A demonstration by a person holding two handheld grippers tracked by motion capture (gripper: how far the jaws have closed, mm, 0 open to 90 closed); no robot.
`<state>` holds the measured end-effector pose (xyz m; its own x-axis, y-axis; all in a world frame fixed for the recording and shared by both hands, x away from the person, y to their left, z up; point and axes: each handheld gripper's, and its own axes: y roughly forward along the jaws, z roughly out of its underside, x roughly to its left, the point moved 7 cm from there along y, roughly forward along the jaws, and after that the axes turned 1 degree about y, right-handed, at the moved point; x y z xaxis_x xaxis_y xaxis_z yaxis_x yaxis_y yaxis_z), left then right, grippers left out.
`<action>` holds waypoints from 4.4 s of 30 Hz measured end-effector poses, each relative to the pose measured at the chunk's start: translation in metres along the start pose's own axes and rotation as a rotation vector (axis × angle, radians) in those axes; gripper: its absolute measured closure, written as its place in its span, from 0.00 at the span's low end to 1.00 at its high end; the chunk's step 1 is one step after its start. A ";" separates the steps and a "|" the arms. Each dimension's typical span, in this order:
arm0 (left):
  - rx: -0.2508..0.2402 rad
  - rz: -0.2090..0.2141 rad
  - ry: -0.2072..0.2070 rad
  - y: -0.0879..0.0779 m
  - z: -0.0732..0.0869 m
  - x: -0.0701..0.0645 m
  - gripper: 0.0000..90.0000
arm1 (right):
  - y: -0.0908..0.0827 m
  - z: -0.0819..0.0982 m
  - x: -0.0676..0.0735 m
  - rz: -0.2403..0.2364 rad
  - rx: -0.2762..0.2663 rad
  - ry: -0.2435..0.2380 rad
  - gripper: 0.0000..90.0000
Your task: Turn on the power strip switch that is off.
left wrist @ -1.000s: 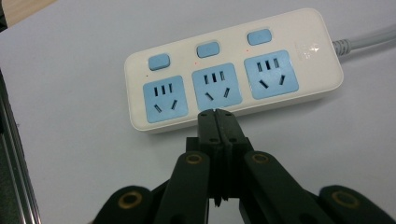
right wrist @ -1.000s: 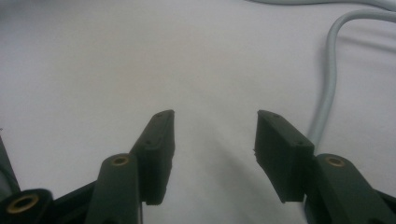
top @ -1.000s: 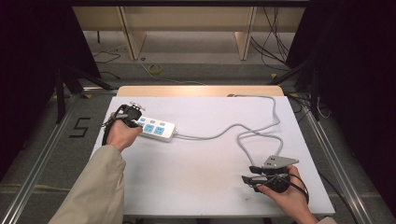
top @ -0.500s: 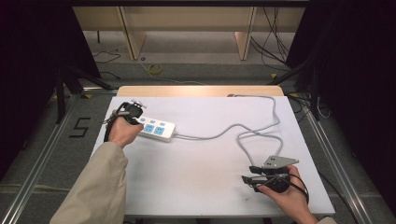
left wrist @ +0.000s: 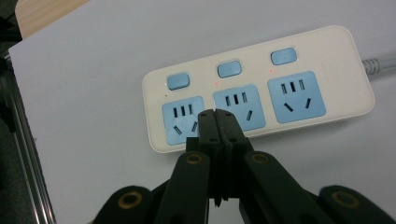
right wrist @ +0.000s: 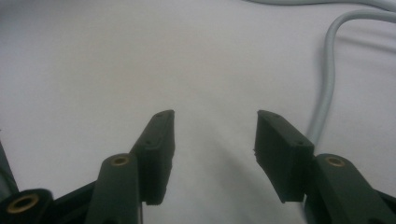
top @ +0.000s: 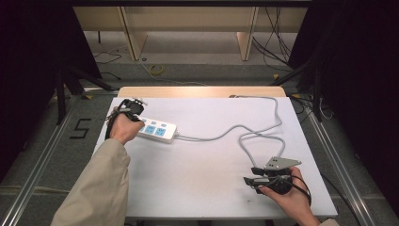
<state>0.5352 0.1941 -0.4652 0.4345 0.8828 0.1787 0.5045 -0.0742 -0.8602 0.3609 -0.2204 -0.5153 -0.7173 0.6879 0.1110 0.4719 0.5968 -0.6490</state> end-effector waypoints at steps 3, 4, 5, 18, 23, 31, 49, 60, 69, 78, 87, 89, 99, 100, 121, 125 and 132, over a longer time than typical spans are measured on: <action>0.005 0.001 0.001 0.001 -0.001 0.001 1.00 | 0.000 0.000 0.000 0.000 0.000 0.000 0.54; 0.003 0.000 0.001 0.001 -0.002 0.001 1.00 | 0.000 0.000 0.000 0.001 0.000 0.000 0.54; 0.002 -0.003 0.001 0.002 -0.003 0.001 1.00 | 0.000 0.000 0.000 0.000 0.000 0.000 0.54; 0.007 -0.014 0.007 0.005 -0.010 0.007 1.00 | 0.000 0.000 0.000 -0.002 -0.003 0.001 0.53; 0.007 -0.018 0.002 0.008 -0.011 0.008 1.00 | 0.000 0.000 0.000 -0.003 -0.004 0.000 0.52; 0.010 -0.024 0.005 0.010 -0.015 0.011 1.00 | 0.000 -0.001 0.001 -0.002 -0.003 0.001 0.52; 0.006 -0.046 0.021 0.023 -0.025 0.017 1.00 | 0.000 -0.001 0.000 0.003 -0.004 -0.003 0.52; 0.009 -0.055 0.034 0.033 -0.027 0.019 1.00 | 0.000 -0.001 0.000 0.002 -0.003 -0.002 0.52; 0.006 -0.061 0.032 0.042 -0.027 0.020 1.00 | 0.000 0.000 0.000 0.002 -0.001 -0.004 0.52; 0.005 -0.071 0.028 0.050 -0.027 0.022 1.00 | -0.001 -0.001 0.000 0.003 -0.004 -0.005 0.52; 0.005 -0.059 0.015 0.058 -0.025 0.021 1.00 | -0.001 -0.001 0.000 0.003 -0.004 -0.006 0.52; 0.005 -0.056 0.014 0.059 -0.025 0.021 1.00 | -0.001 -0.001 0.000 0.003 -0.004 -0.007 0.52; 0.004 -0.053 0.024 0.061 -0.026 0.021 1.00 | -0.001 -0.001 0.000 0.004 -0.004 -0.006 0.52; 0.002 -0.054 0.022 0.061 -0.026 0.020 1.00 | -0.001 -0.001 0.000 0.004 -0.004 -0.006 0.52; 0.016 -0.030 0.006 0.063 -0.025 0.021 1.00 | -0.001 -0.001 0.000 0.005 -0.004 -0.008 0.52; 0.020 -0.036 0.011 0.064 -0.025 0.020 1.00 | -0.001 0.000 0.000 0.004 -0.001 -0.009 0.52; 0.026 -0.031 -0.001 0.064 -0.025 0.020 1.00 | -0.001 -0.001 0.001 0.004 -0.003 -0.008 0.52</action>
<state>0.5950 0.1956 -0.5049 0.4187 0.8847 0.2048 0.4978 -0.0350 -0.8666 0.3602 -0.2202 -0.5140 -0.7195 0.6868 0.1030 0.4760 0.5957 -0.6470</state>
